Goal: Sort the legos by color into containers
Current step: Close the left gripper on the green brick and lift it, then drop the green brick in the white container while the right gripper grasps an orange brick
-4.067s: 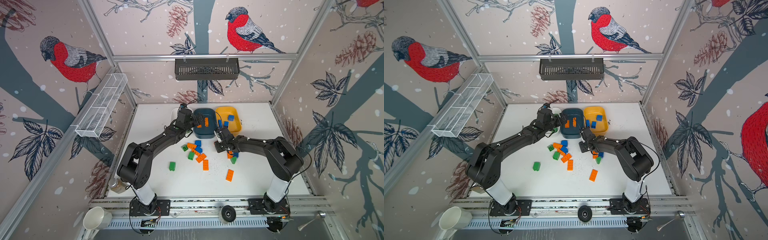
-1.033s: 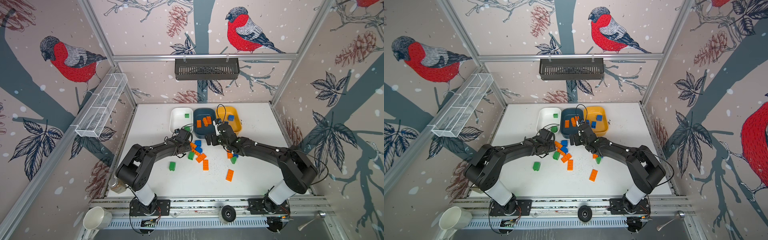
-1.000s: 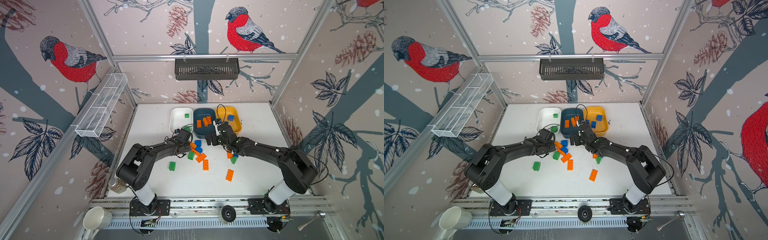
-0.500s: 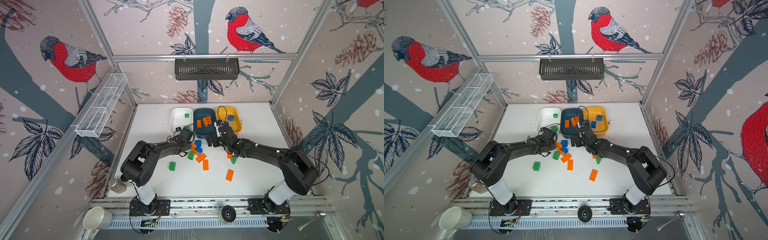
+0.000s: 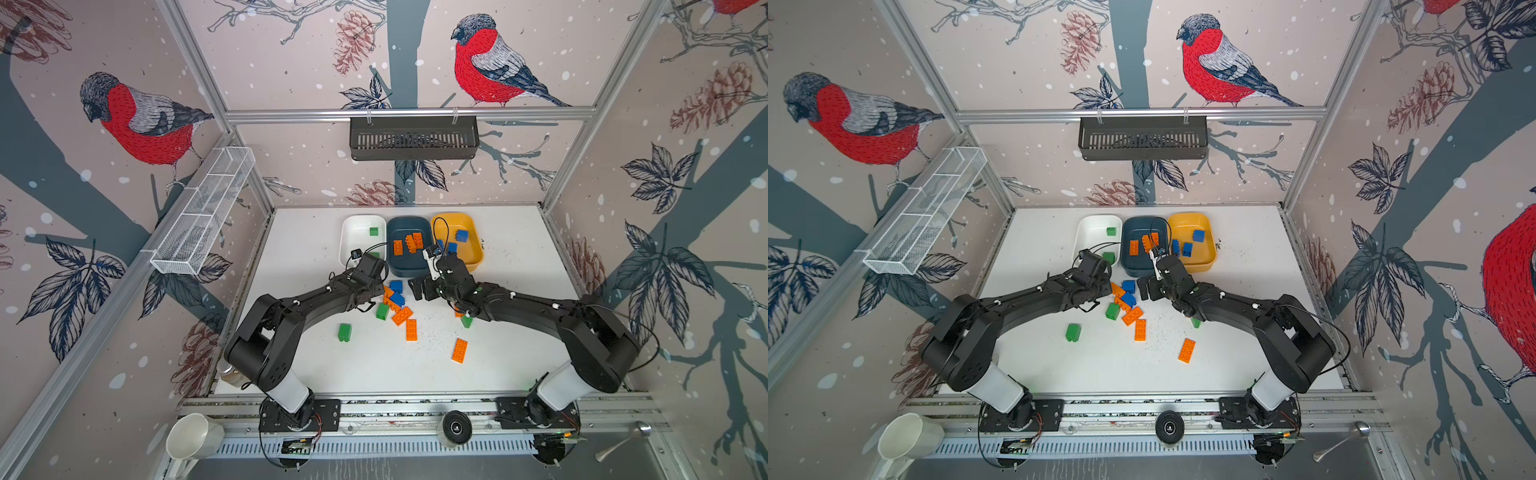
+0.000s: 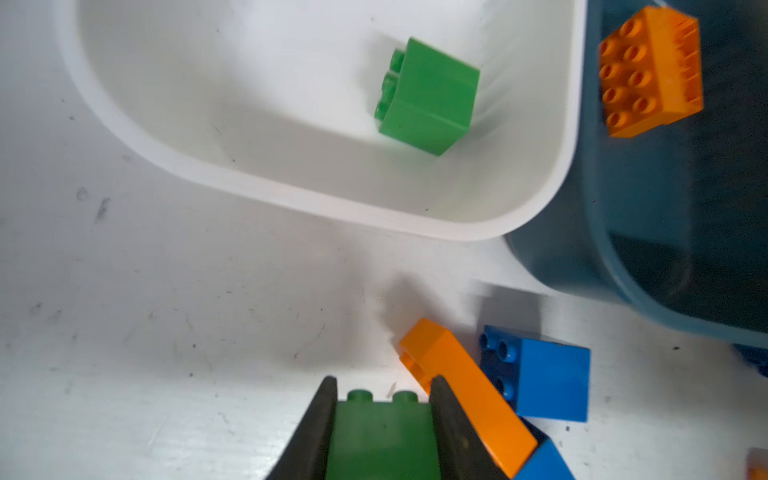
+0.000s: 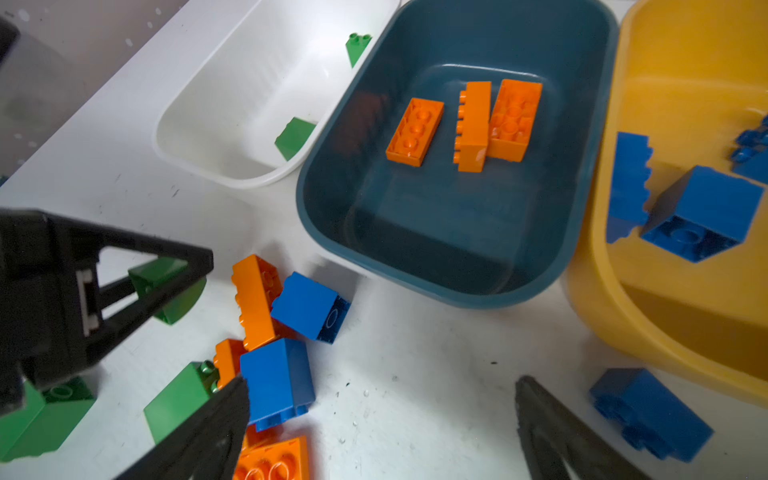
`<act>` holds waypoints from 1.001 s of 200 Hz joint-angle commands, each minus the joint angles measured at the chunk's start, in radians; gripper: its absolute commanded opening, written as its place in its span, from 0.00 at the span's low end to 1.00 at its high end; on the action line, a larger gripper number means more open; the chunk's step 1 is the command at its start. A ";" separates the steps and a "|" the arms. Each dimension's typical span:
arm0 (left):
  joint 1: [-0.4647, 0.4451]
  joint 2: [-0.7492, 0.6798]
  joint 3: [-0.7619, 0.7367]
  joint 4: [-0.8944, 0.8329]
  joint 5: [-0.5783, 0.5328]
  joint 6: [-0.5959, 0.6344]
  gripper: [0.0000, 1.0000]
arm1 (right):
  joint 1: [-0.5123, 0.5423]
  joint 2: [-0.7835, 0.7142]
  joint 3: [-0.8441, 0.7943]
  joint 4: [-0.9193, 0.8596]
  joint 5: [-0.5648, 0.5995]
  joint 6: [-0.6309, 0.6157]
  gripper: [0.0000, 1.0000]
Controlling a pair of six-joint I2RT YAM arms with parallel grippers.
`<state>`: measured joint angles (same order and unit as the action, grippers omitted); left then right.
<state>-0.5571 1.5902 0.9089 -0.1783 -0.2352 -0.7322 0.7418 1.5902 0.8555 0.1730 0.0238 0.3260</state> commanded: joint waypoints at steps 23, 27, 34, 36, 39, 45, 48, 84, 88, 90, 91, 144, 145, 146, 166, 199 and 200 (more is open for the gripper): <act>0.022 -0.045 0.067 -0.023 -0.065 0.020 0.31 | 0.011 -0.007 -0.038 -0.020 -0.127 -0.124 1.00; 0.024 -0.047 0.073 -0.018 -0.066 0.023 0.31 | 0.013 -0.008 -0.041 -0.028 -0.139 -0.135 0.99; 0.031 -0.047 0.080 -0.005 -0.066 0.023 0.32 | 0.014 -0.004 -0.041 -0.045 -0.161 -0.151 0.99; 0.032 -0.047 0.082 -0.001 -0.066 0.024 0.32 | 0.014 -0.004 -0.041 -0.050 -0.166 -0.154 0.99; 0.036 -0.046 0.083 0.005 -0.064 0.024 0.32 | 0.014 -0.003 -0.041 -0.056 -0.175 -0.161 1.00; 0.044 -0.043 0.084 0.018 -0.062 0.027 0.32 | 0.016 0.001 -0.043 -0.068 -0.192 -0.169 0.99; 0.047 -0.042 0.084 0.026 -0.061 0.028 0.32 | 0.016 0.003 -0.043 -0.073 -0.199 -0.172 0.99; 0.104 0.015 0.182 0.088 -0.058 0.066 0.32 | 0.045 0.026 -0.059 -0.106 -0.269 -0.187 0.99; 0.108 0.024 0.197 0.090 -0.058 0.074 0.32 | 0.050 0.029 -0.062 -0.111 -0.272 -0.189 0.99; 0.110 0.029 0.201 0.092 -0.059 0.079 0.33 | 0.052 0.029 -0.062 -0.113 -0.274 -0.191 0.99; 0.110 0.032 0.206 0.093 -0.059 0.081 0.33 | 0.053 0.029 -0.062 -0.114 -0.274 -0.192 0.99; 0.159 0.234 0.406 0.057 -0.071 0.152 0.36 | 0.114 0.044 -0.051 -0.220 -0.209 -0.147 0.99; 0.160 0.238 0.411 0.055 -0.072 0.152 0.37 | 0.116 0.044 -0.049 -0.223 -0.205 -0.144 1.00; 0.161 0.242 0.414 0.055 -0.073 0.152 0.37 | 0.119 0.045 -0.048 -0.226 -0.202 -0.144 0.99; 0.177 0.310 0.489 0.026 -0.067 0.153 0.42 | 0.163 0.048 -0.040 -0.272 -0.109 -0.070 1.00; 0.186 0.366 0.554 -0.007 -0.020 0.151 0.53 | 0.234 0.067 -0.009 -0.357 0.025 0.018 0.96; 0.186 0.367 0.555 -0.008 -0.018 0.151 0.54 | 0.234 0.068 -0.008 -0.360 0.028 0.019 0.96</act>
<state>-0.3752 1.9369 1.4300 -0.1474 -0.2871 -0.5945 0.9417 1.6451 0.8219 -0.1001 -0.0864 0.2573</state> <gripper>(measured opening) 0.485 0.974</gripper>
